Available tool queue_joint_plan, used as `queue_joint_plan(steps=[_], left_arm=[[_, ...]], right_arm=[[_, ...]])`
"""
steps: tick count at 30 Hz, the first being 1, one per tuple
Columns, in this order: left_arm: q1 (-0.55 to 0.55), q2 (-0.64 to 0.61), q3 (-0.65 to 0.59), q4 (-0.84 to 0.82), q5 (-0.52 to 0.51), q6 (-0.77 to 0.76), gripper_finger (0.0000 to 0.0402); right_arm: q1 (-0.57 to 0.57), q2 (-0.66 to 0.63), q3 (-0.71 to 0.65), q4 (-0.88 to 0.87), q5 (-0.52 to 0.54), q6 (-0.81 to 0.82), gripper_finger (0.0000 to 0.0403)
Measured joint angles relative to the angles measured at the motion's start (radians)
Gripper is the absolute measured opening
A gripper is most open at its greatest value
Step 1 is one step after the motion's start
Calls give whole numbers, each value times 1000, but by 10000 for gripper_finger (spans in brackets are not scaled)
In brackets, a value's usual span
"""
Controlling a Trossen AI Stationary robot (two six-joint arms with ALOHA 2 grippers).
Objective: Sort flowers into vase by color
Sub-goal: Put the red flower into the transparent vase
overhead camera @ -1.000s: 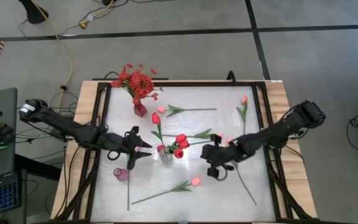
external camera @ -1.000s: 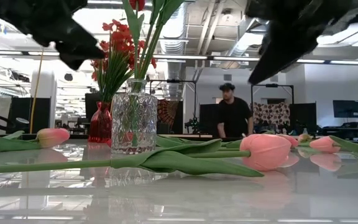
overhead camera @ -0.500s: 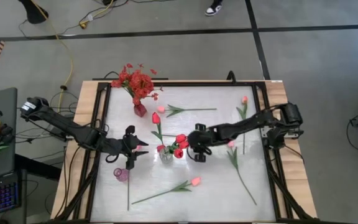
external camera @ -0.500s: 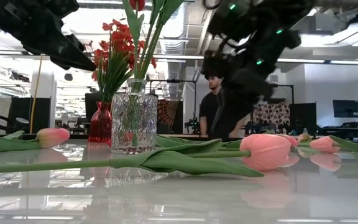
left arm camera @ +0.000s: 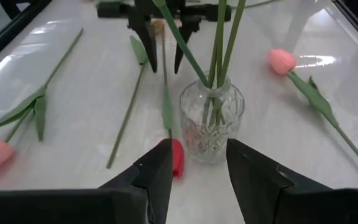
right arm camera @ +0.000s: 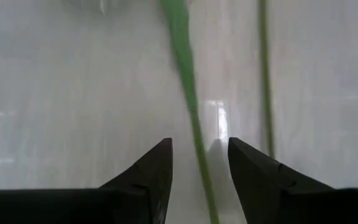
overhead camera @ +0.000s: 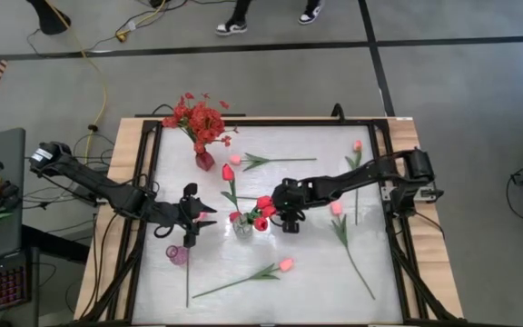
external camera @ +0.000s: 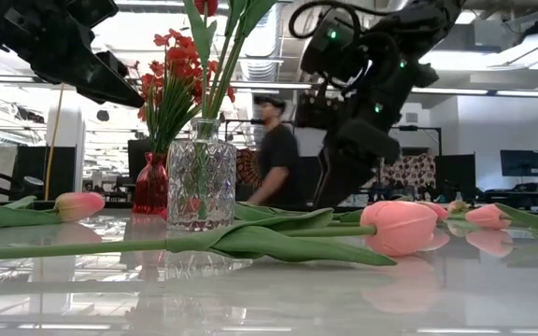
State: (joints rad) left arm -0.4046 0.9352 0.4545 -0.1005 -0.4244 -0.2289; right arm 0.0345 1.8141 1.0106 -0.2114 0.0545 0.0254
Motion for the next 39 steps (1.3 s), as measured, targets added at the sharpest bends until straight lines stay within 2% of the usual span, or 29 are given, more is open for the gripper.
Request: queue_joint_plan(steps=[5, 8, 11, 16, 22, 26, 29, 33, 39], left_arm=[[1, 0, 0, 2, -1, 8, 139], [1, 0, 0, 2, -1, 6, 139], [1, 0, 0, 2, -2, -2, 139], [1, 0, 0, 9, -2, -19, 139], [1, 0, 0, 19, -2, -28, 139], [1, 0, 10, 9, -3, -27, 139], [1, -2, 31, 5, -3, -8, 139], [1, -16, 48, 4, -3, 30, 139], [1, -76, 48, -13, 1, 49, 139]], right_arm=[[-5, 66, 4, 32, -34, 0, 174], [-11, 85, 5, 29, -34, 19, 158], [-22, 94, 5, -4, -33, 57, 116], [-48, 95, 6, -28, -35, 133, 22], [-61, 76, 0, -12, -36, 177, 20], [-61, 16, -8, -8, 0, 177, 16], [-72, -60, -63, 17, 40, 186, 16], [-92, -206, -209, 172, 49, 238, 16], [-75, -413, -411, 534, 37, 299, 16]])
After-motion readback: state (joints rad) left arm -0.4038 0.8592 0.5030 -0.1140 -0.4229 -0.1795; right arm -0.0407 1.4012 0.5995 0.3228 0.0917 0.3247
